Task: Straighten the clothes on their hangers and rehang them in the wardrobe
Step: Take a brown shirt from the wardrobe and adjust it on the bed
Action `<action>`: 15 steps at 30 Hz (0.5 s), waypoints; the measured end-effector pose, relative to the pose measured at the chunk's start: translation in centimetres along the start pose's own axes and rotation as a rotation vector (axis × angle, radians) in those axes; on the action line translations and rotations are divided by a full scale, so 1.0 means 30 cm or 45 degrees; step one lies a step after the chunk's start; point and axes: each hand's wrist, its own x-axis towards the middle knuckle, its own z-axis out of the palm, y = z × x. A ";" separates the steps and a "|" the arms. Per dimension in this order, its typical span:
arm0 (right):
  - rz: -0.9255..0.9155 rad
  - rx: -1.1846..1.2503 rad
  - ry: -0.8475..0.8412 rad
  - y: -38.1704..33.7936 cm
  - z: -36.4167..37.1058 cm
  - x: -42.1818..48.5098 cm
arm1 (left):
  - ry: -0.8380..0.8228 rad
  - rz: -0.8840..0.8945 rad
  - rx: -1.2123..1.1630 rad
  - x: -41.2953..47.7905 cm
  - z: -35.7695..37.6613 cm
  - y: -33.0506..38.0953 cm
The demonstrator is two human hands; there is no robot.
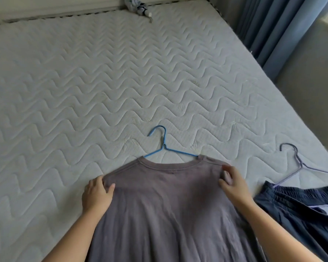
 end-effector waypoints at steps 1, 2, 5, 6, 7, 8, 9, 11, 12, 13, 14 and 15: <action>-0.011 -0.012 -0.013 0.023 -0.013 -0.070 | 0.061 0.020 -0.049 -0.068 -0.002 0.000; 0.007 -0.026 -0.024 0.054 -0.029 -0.148 | 0.087 0.037 -0.109 -0.144 0.002 -0.003; 0.152 -0.003 -0.026 0.167 -0.081 -0.394 | -0.001 0.046 -0.298 -0.400 0.029 -0.016; 0.202 0.008 -0.040 0.198 -0.096 -0.483 | -0.049 0.014 -0.366 -0.492 0.042 -0.026; 0.259 0.028 -0.065 0.225 -0.111 -0.571 | -0.105 -0.030 -0.435 -0.584 0.055 -0.036; 0.326 0.051 -0.100 0.255 -0.127 -0.659 | -0.170 -0.073 -0.495 -0.679 0.062 -0.045; 0.399 0.059 -0.143 0.287 -0.144 -0.742 | -0.244 -0.093 -0.543 -0.774 0.064 -0.056; 0.523 0.014 -0.219 0.337 -0.188 -0.901 | -0.348 -0.140 -0.585 -0.947 0.058 -0.095; 0.568 -0.009 -0.258 0.356 -0.210 -0.977 | -0.360 -0.210 -0.615 -1.022 0.042 -0.124; 0.612 -0.027 -0.296 0.366 -0.234 -1.048 | -0.361 -0.314 -0.657 -1.091 0.020 -0.161; 0.668 -0.052 -0.315 0.366 -0.260 -1.112 | -0.359 -0.449 -0.680 -1.155 0.000 -0.206; 0.736 -0.061 -0.334 0.367 -0.288 -1.171 | -0.353 -0.586 -0.695 -1.220 -0.024 -0.250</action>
